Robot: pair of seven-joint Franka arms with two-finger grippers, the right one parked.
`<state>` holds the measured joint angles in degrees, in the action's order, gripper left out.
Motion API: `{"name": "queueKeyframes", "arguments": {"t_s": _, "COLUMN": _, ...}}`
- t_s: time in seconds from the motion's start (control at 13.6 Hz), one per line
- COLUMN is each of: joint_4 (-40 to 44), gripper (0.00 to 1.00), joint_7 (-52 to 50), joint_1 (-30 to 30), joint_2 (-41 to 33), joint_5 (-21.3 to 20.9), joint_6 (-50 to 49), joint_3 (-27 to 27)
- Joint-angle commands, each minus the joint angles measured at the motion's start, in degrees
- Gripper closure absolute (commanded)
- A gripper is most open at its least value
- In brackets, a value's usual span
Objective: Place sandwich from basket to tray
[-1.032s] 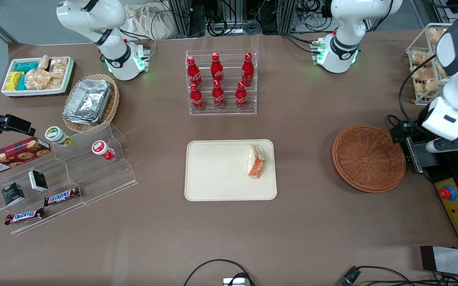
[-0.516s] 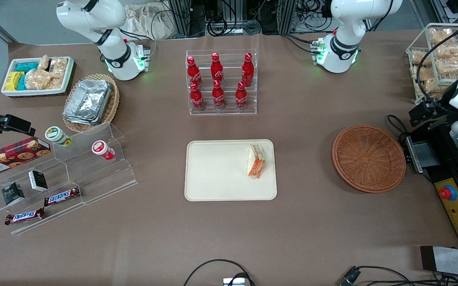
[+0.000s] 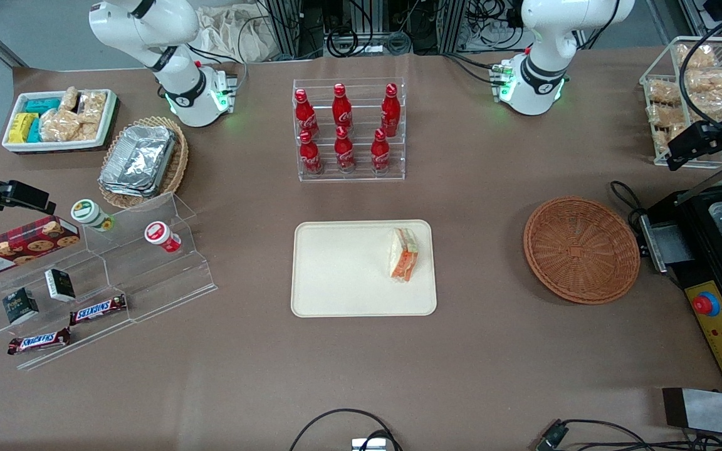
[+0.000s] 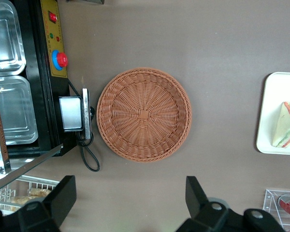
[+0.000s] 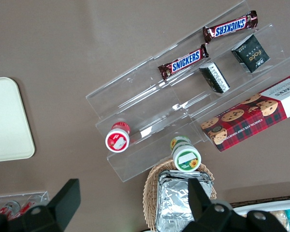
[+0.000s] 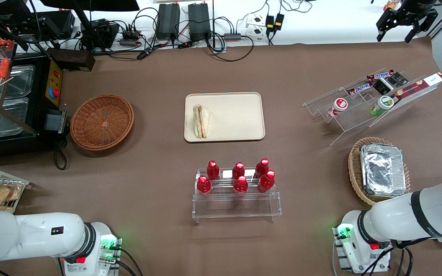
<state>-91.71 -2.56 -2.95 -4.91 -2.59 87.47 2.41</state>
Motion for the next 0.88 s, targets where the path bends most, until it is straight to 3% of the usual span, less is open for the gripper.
{"name": "queueKeyframes", "arguments": {"t_s": 0.0, "joint_4": 1.5, "gripper": 0.0, "joint_7": 0.6, "joint_1": 1.9, "joint_2": -0.2, "joint_5": -0.1, "joint_6": -1.4, "joint_3": -0.9}}
{"name": "queueKeyframes", "arguments": {"t_s": 0.81, "joint_4": 1.3, "gripper": 0.0, "joint_7": 0.9, "joint_1": 1.9, "joint_2": -0.4, "joint_5": 0.7, "joint_6": -1.3, "joint_3": -1.0}}
